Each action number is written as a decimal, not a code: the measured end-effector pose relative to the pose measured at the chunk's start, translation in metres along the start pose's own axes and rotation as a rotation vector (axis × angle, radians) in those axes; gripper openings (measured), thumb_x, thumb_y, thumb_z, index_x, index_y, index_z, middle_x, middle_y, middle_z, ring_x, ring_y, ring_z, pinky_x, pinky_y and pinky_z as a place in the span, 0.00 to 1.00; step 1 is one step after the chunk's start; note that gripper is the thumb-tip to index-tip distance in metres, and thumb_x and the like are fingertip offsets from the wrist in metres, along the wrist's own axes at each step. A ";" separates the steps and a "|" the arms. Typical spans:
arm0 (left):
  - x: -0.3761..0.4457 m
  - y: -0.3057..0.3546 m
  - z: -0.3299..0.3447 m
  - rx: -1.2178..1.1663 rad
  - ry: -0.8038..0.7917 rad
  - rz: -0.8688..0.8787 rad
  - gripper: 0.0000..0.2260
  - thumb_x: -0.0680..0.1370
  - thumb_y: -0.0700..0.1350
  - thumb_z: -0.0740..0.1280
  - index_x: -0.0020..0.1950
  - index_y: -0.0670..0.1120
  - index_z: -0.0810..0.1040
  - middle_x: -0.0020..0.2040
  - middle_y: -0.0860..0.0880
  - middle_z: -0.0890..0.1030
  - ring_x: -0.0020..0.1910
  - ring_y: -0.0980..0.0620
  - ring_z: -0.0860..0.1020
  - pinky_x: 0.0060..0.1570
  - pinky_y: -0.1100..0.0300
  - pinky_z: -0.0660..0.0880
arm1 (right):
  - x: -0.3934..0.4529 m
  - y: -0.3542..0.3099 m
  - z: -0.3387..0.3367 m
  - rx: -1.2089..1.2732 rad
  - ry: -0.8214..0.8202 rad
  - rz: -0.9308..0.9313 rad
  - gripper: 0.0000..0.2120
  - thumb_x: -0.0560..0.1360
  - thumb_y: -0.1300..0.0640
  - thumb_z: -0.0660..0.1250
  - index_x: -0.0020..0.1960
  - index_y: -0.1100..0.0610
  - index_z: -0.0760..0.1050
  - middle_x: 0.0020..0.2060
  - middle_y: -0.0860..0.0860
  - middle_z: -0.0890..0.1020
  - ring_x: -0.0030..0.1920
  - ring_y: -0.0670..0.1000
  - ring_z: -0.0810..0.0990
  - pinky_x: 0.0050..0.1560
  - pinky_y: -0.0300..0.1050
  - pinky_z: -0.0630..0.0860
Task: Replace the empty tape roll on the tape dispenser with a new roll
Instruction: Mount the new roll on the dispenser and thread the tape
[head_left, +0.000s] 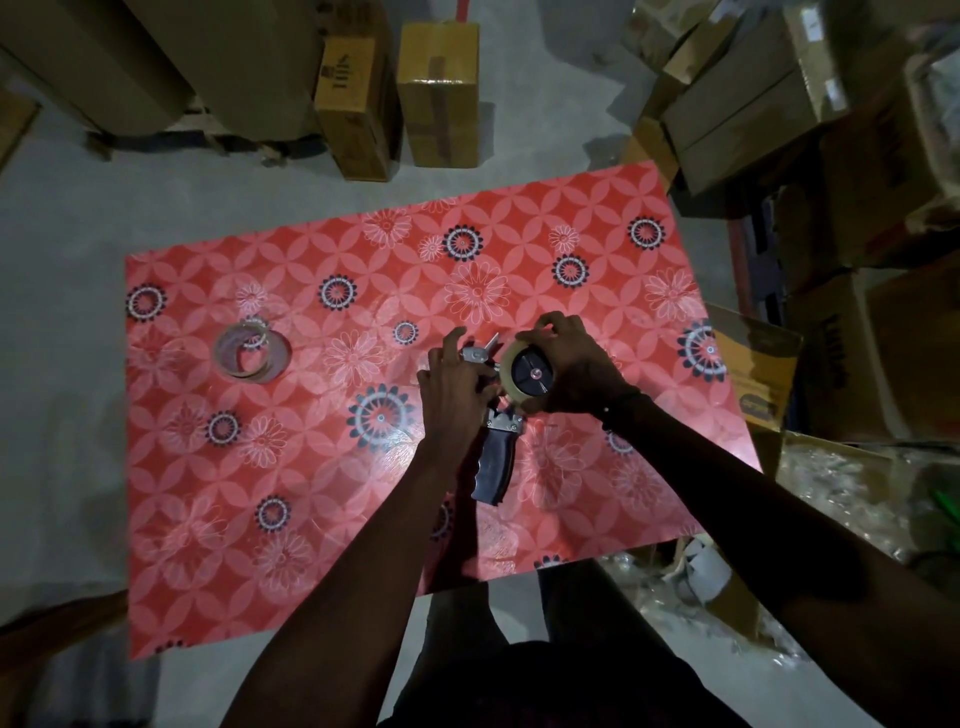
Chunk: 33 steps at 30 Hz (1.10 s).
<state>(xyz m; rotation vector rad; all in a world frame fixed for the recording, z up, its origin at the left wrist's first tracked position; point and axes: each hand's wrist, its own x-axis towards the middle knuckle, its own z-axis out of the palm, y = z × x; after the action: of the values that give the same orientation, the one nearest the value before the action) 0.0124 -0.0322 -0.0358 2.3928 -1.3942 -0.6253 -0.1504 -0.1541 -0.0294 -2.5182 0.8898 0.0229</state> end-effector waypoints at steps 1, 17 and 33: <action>0.001 0.000 0.001 -0.012 0.006 -0.003 0.07 0.74 0.45 0.77 0.51 0.53 0.89 0.79 0.48 0.66 0.72 0.42 0.68 0.64 0.41 0.70 | 0.000 -0.001 0.001 -0.007 0.015 0.015 0.50 0.55 0.35 0.83 0.70 0.60 0.77 0.60 0.64 0.77 0.55 0.66 0.76 0.48 0.60 0.82; 0.000 -0.020 0.003 -0.055 0.028 0.191 0.09 0.71 0.32 0.70 0.38 0.46 0.81 0.71 0.48 0.69 0.59 0.44 0.73 0.32 0.56 0.73 | 0.001 -0.017 -0.010 -0.044 -0.125 0.007 0.44 0.57 0.51 0.85 0.72 0.56 0.78 0.62 0.65 0.77 0.57 0.68 0.76 0.49 0.61 0.81; 0.001 -0.054 -0.006 -0.033 -0.085 0.420 0.07 0.74 0.37 0.74 0.43 0.50 0.86 0.74 0.46 0.67 0.62 0.41 0.74 0.40 0.51 0.78 | 0.002 -0.026 -0.012 -0.100 -0.197 0.008 0.54 0.56 0.47 0.86 0.79 0.51 0.69 0.71 0.62 0.72 0.67 0.66 0.71 0.57 0.62 0.81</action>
<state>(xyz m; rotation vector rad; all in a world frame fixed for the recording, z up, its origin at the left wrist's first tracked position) 0.0560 -0.0066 -0.0560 1.9755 -1.8327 -0.6327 -0.1346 -0.1430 -0.0080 -2.5502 0.8366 0.3196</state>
